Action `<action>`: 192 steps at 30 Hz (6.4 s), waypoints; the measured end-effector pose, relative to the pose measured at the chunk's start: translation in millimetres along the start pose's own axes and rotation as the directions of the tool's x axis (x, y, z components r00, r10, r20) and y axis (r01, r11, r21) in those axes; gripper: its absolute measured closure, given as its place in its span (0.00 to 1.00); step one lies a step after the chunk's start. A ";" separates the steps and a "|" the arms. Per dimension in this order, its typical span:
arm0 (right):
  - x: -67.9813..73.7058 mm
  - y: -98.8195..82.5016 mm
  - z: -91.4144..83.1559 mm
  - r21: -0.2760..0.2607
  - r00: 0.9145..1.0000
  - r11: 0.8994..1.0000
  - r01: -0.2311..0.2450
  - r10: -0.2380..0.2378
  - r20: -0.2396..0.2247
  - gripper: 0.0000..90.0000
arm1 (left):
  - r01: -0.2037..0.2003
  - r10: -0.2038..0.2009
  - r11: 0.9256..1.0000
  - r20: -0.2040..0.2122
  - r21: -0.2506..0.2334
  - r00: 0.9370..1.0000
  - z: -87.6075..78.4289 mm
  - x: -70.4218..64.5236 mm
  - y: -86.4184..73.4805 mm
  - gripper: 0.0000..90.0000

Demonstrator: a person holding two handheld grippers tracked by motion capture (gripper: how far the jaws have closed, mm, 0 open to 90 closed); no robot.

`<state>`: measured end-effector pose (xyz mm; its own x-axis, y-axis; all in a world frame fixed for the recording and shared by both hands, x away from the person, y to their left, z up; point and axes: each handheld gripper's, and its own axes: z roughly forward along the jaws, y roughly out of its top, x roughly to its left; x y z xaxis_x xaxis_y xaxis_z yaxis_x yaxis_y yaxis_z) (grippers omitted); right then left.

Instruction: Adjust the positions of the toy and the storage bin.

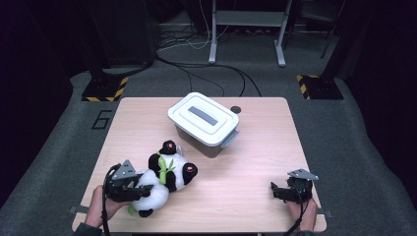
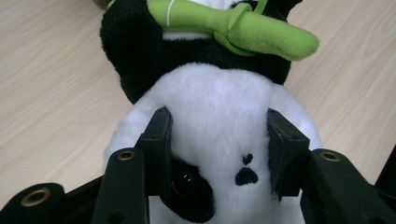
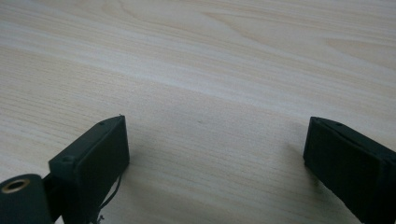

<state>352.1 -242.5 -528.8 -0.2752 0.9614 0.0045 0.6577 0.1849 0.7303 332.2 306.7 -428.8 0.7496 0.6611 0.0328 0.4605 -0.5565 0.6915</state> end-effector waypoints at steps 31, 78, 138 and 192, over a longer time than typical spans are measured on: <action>0.2 -0.1 -0.2 -0.004 1.000 1.000 0.004 -0.004 -0.001 0.08 | 0.468 -0.512 0.857 -0.260 -0.214 0.819 7.2 -7.9 -44.9 0.20; -0.3 -0.1 -0.5 -0.005 1.000 1.000 -0.005 0.005 0.008 0.09 | 0.336 -0.348 0.933 -0.085 -0.127 0.934 -3.2 97.8 -40.0 0.35; -0.9 0.0 -0.5 -0.006 1.000 1.000 -0.008 0.008 0.007 0.10 | 0.364 -0.426 0.897 -0.272 -0.250 0.863 -13.3 31.9 -54.4 0.09; 38.8 75.0 -24.9 -0.001 0.993 0.998 0.069 -0.069 -0.100 0.02 | 0.361 -0.371 0.928 -0.305 -0.090 0.877 52.0 15.9 -95.9 0.00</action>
<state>373.2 -196.5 -456.9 -0.3887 0.9211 0.0229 0.6363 0.2504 0.7297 324.7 344.5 -532.0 0.3419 0.9397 -0.0076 0.6553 -0.2326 0.7187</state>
